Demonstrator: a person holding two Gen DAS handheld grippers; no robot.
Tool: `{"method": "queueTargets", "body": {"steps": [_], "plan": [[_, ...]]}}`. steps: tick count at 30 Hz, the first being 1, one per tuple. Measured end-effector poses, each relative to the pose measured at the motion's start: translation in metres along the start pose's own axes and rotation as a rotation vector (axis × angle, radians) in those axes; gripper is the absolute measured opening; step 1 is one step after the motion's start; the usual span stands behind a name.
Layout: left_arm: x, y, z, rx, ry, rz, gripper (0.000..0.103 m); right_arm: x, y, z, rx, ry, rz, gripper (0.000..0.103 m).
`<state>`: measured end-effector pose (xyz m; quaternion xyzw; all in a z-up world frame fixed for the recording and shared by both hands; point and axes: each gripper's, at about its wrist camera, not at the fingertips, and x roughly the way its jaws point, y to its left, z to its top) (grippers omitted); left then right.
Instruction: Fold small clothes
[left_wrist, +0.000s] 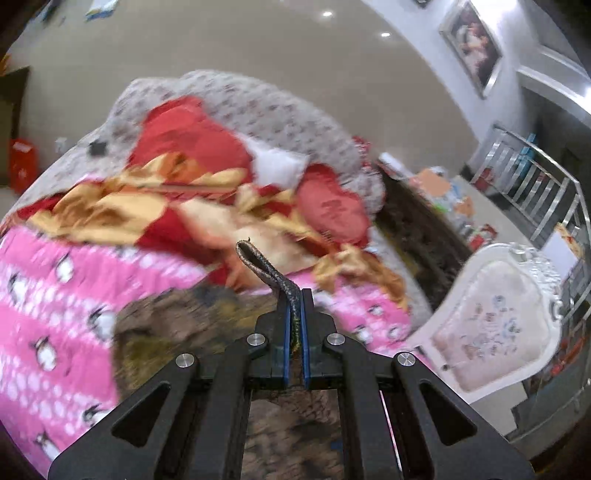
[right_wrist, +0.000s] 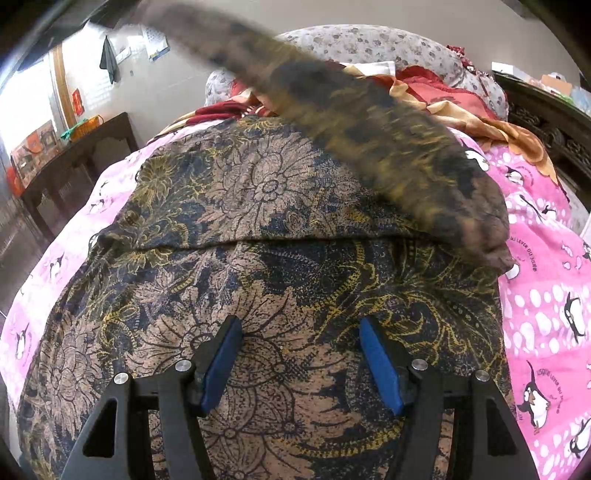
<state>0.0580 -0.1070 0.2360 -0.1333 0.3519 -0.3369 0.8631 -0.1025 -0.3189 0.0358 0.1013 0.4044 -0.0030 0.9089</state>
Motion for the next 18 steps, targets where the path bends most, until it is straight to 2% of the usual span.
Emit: {"method": "queueTargets", "body": {"steps": [7, 12, 18], "plan": [[0.012, 0.084, -0.06, -0.141, 0.072, 0.117, 0.003, 0.0, 0.0, -0.001, 0.004, 0.003, 0.001, 0.064], [0.024, 0.12, -0.094, -0.211, 0.125, 0.17, 0.003, 0.001, 0.0, 0.0, 0.002, 0.005, 0.001, 0.064], [0.044, 0.143, -0.117, -0.254, 0.186, 0.22, 0.003, 0.002, 0.001, 0.001, -0.002, 0.012, -0.003, 0.065]]}}
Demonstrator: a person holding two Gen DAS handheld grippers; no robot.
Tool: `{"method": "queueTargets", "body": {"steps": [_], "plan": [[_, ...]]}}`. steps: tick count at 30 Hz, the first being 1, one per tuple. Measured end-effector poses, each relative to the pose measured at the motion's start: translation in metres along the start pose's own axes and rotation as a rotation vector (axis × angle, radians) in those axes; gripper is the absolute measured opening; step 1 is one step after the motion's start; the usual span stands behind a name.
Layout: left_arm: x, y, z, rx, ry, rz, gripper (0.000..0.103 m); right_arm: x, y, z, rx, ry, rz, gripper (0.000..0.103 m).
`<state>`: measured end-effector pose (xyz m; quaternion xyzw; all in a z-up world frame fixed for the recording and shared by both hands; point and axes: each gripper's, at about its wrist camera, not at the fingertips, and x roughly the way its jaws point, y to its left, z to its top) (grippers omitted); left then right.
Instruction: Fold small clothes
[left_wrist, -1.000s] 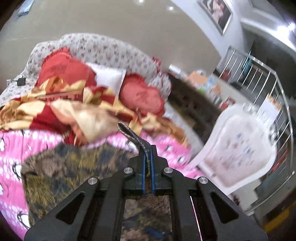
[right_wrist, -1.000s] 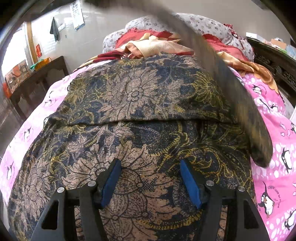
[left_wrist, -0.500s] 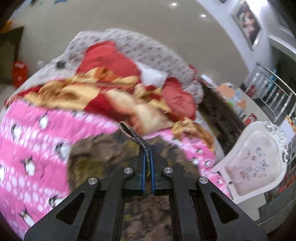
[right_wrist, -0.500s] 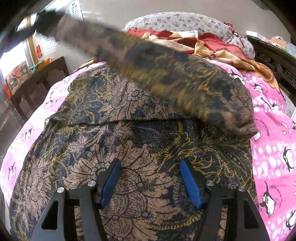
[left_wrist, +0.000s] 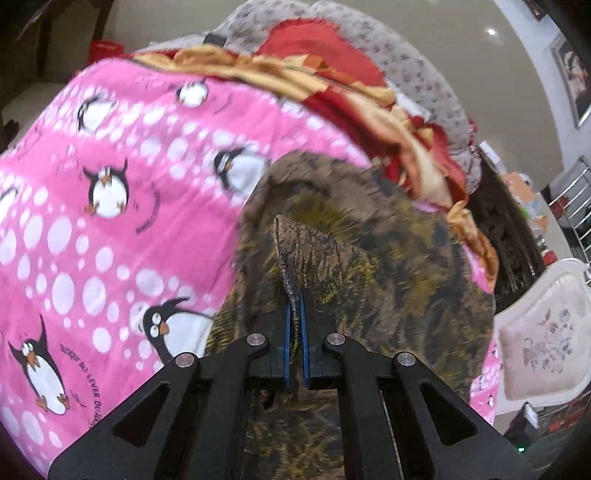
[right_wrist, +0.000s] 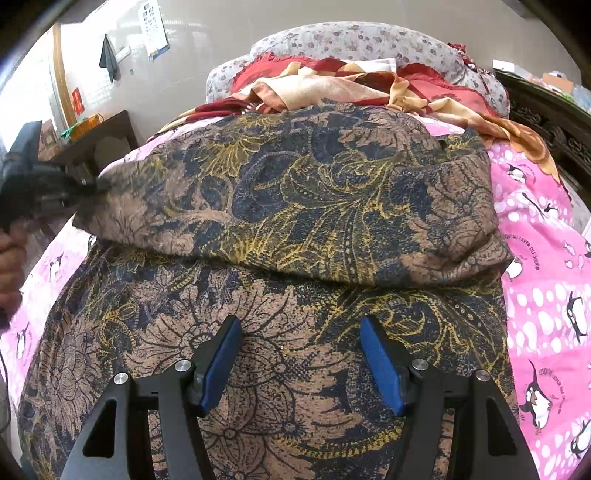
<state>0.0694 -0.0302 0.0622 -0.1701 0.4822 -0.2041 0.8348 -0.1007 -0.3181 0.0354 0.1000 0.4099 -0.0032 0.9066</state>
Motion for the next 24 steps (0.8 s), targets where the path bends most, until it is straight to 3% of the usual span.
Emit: {"method": "queueTargets", "body": {"steps": [7, 10, 13, 16, 18, 19, 20, 21, 22, 24], "plan": [[0.019, 0.008, 0.001, 0.016, 0.057, 0.049, 0.005, 0.001, 0.002, 0.0, -0.007, 0.007, -0.004, 0.066], [0.0, 0.005, 0.002, 0.038, 0.007, 0.098, 0.005, 0.0, 0.004, 0.0, -0.011, 0.01, -0.012, 0.067], [-0.024, -0.008, -0.002, 0.085, -0.104, 0.156, 0.005, -0.013, -0.004, -0.001, 0.043, -0.007, 0.017, 0.067], [-0.029, -0.032, -0.01, 0.161, -0.151, 0.092, 0.005, -0.047, -0.029, -0.001, 0.149, -0.128, 0.044, 0.067], [-0.014, -0.047, -0.015, 0.206, -0.131, 0.088, 0.005, -0.071, -0.048, 0.007, 0.178, -0.255, -0.025, 0.067], [-0.005, -0.05, -0.017, 0.213, -0.115, 0.097, 0.005, -0.076, -0.055, 0.011, 0.18, -0.273, -0.04, 0.066], [0.007, -0.052, -0.018, 0.209, -0.098, 0.124, 0.005, -0.079, -0.064, 0.019, 0.176, -0.277, -0.059, 0.063], [0.017, -0.051, -0.019, 0.194, -0.085, 0.155, 0.005, -0.079, -0.071, 0.029, 0.167, -0.257, -0.079, 0.048], [0.026, -0.046, -0.02, 0.168, -0.071, 0.187, 0.005, -0.074, -0.076, 0.039, 0.154, -0.217, -0.058, 0.027], [0.041, -0.03, -0.021, 0.117, -0.032, 0.228, 0.005, -0.063, -0.08, 0.057, 0.12, -0.167, 0.01, 0.021]]}}
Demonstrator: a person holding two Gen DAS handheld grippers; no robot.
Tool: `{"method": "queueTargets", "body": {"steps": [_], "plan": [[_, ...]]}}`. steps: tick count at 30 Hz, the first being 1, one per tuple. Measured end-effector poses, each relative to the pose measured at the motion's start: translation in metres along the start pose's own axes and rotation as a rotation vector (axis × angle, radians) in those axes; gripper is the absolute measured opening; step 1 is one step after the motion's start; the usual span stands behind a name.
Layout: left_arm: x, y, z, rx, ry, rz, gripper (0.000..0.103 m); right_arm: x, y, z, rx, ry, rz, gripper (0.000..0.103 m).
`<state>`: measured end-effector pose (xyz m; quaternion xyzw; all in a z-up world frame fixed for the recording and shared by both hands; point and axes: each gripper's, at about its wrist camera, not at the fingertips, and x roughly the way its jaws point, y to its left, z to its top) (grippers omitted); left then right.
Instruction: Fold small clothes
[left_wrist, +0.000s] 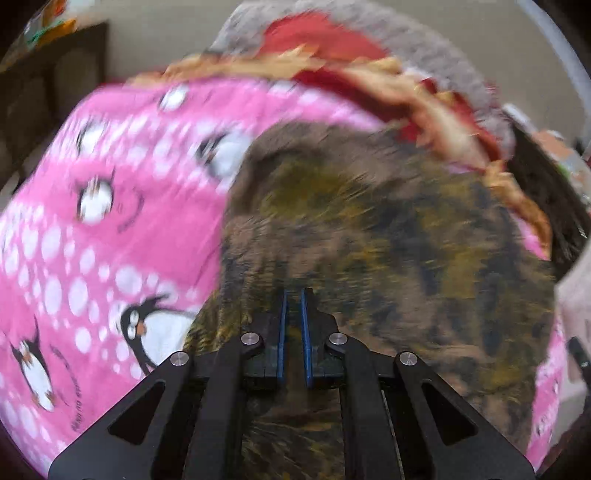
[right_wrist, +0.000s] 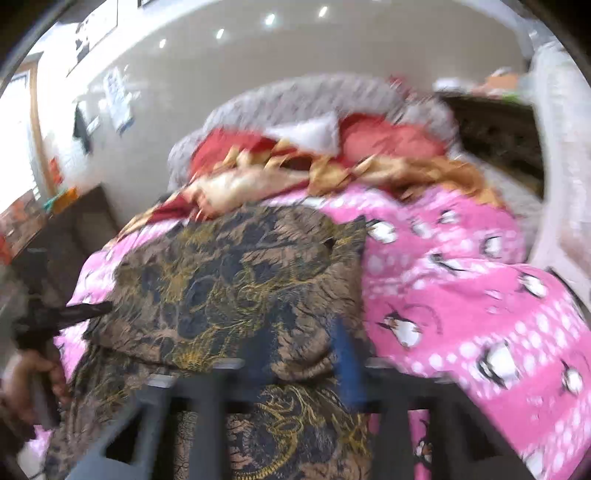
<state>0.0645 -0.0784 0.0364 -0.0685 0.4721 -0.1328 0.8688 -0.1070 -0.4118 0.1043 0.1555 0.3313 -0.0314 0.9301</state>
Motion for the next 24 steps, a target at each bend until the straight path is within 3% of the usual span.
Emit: {"method": "queueTargets", "body": {"steps": [3, 6, 9, 13, 18, 21, 24], "plan": [[0.004, 0.005, -0.006, 0.006, -0.031, -0.016, 0.005, 0.028, 0.0, 0.012, -0.069, 0.044, -0.006, 0.021], [0.003, -0.005, -0.022, 0.131, -0.111, 0.032, 0.005, 0.079, -0.025, 0.003, -0.035, 0.206, -0.093, 0.021], [0.004, 0.005, -0.021, 0.095, -0.112, -0.005, 0.005, 0.086, -0.039, 0.0, -0.012, 0.201, -0.047, 0.021], [0.004, 0.018, -0.018, 0.025, -0.105, -0.081, 0.005, 0.076, -0.03, 0.015, -0.102, 0.233, -0.045, 0.02], [0.004, 0.015, -0.016, 0.011, -0.103, -0.102, 0.005, 0.067, -0.023, 0.052, -0.054, 0.105, -0.029, 0.021], [0.004, 0.015, -0.016, 0.011, -0.103, -0.102, 0.005, 0.119, -0.03, 0.044, -0.034, 0.239, -0.047, 0.021], [0.004, 0.015, -0.015, 0.01, -0.102, -0.103, 0.005, 0.126, -0.043, 0.039, 0.055, 0.225, -0.018, 0.032]]}}
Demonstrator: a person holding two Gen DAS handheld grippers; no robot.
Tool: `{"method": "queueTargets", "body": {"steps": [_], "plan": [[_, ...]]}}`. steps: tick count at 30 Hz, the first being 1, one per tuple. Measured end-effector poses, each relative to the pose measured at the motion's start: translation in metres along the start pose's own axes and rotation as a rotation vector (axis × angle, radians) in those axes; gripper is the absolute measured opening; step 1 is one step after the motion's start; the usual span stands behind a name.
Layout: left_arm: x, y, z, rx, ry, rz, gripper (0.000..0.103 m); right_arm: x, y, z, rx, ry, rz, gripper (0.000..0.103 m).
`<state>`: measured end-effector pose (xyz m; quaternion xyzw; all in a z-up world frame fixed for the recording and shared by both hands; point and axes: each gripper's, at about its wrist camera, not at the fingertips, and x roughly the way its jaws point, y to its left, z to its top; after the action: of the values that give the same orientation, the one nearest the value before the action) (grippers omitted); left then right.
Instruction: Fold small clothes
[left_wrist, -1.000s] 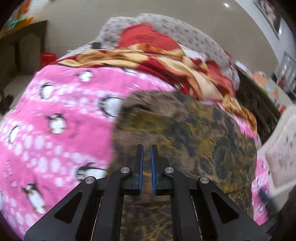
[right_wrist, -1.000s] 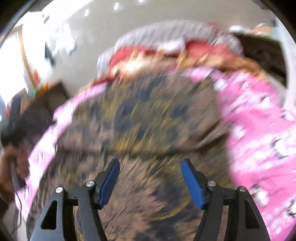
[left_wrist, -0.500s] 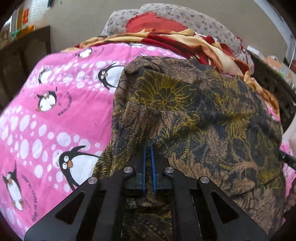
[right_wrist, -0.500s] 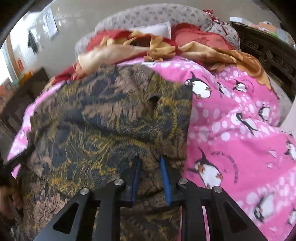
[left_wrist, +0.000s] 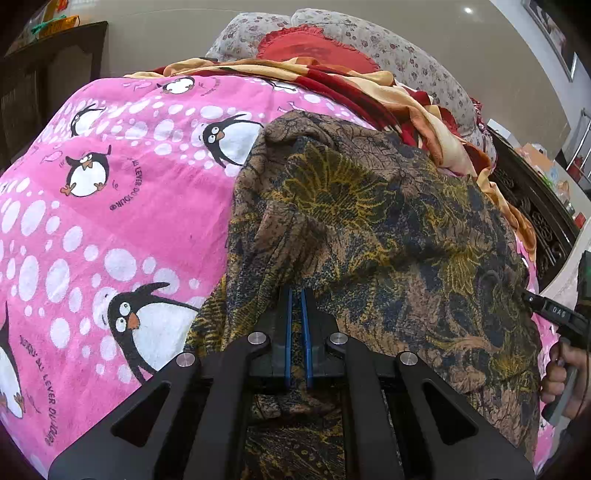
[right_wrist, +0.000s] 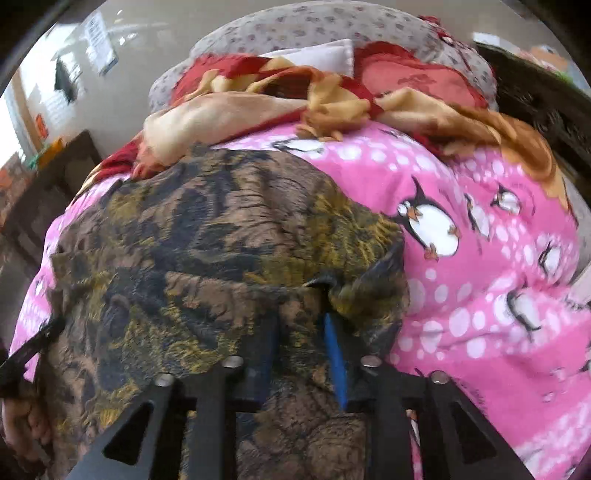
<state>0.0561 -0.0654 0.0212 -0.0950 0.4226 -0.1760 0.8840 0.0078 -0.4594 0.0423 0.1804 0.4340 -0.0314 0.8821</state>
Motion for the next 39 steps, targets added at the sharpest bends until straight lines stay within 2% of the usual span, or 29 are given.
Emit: {"method": "queueTargets", "body": {"steps": [3, 5, 7, 9, 12, 14, 15, 17, 22, 25, 28, 30, 31, 32, 33, 34, 35, 36, 37, 39], "plan": [[-0.003, -0.002, 0.003, -0.001, 0.013, 0.01, 0.005, -0.006, -0.007, 0.002, 0.043, 0.034, 0.042, 0.033], [-0.018, -0.006, 0.013, -0.007, -0.004, 0.026, 0.005, -0.018, 0.001, 0.008, 0.006, 0.028, 0.01, 0.033], [-0.033, -0.013, 0.028, -0.024, -0.066, 0.002, 0.005, -0.04, 0.019, 0.014, -0.067, -0.055, -0.027, 0.033], [-0.035, -0.023, 0.048, -0.021, -0.089, -0.016, 0.005, -0.051, 0.029, 0.018, -0.074, -0.105, -0.028, 0.033], [-0.004, -0.032, 0.064, 0.007, -0.013, -0.012, 0.005, -0.043, 0.045, 0.026, -0.052, -0.115, 0.045, 0.033], [0.032, -0.028, 0.061, 0.022, 0.094, 0.071, 0.005, -0.024, 0.053, 0.021, -0.06, -0.056, 0.056, 0.033], [0.043, -0.023, 0.057, 0.023, 0.117, 0.07, 0.005, -0.011, 0.057, 0.019, -0.072, -0.017, 0.039, 0.033], [0.044, -0.018, 0.054, 0.031, 0.08, 0.036, 0.005, 0.001, 0.061, 0.01, -0.11, -0.026, -0.004, 0.034], [0.016, -0.013, 0.061, 0.007, 0.09, 0.047, 0.005, -0.016, 0.065, 0.009, -0.119, -0.035, -0.012, 0.036], [-0.023, -0.007, 0.059, 0.026, 0.042, 0.007, 0.005, -0.049, 0.068, -0.001, -0.13, -0.09, -0.007, 0.036], [-0.059, -0.007, 0.032, 0.069, 0.038, -0.051, 0.006, -0.073, 0.071, -0.028, -0.138, -0.087, -0.01, 0.036], [-0.053, -0.013, 0.016, 0.101, 0.079, -0.057, 0.01, -0.073, 0.071, -0.049, -0.144, -0.073, -0.034, 0.039], [-0.04, -0.016, 0.008, 0.125, 0.122, -0.02, 0.01, -0.063, 0.07, -0.057, -0.141, -0.038, -0.059, 0.043], [-0.018, -0.018, 0.0, 0.146, 0.195, 0.03, 0.01, -0.048, 0.068, -0.064, -0.126, 0.028, -0.073, 0.043], [-0.008, -0.014, -0.005, 0.137, 0.222, 0.03, 0.01, -0.034, 0.066, -0.071, -0.113, 0.097, -0.079, 0.043], [-0.013, -0.012, -0.003, 0.123, 0.19, 0.02, 0.01, -0.034, 0.067, -0.075, -0.129, 0.07, -0.083, 0.043], [-0.014, -0.01, 0.0, 0.109, 0.207, 0.023, 0.009, -0.04, 0.071, -0.076, -0.155, 0.05, -0.102, 0.043], [-0.018, -0.008, 0.003, 0.089, 0.221, 0.023, 0.009, -0.044, 0.075, -0.076, -0.168, 0.069, -0.123, 0.043], [-0.028, -0.008, 0.007, 0.092, 0.204, 0.03, 0.009, -0.053, 0.079, -0.076, -0.176, 0.066, -0.118, 0.043], [-0.052, -0.007, 0.01, 0.123, 0.146, 0.045, 0.01, -0.081, 0.087, -0.078, -0.213, -0.004, -0.089, 0.043]]}}
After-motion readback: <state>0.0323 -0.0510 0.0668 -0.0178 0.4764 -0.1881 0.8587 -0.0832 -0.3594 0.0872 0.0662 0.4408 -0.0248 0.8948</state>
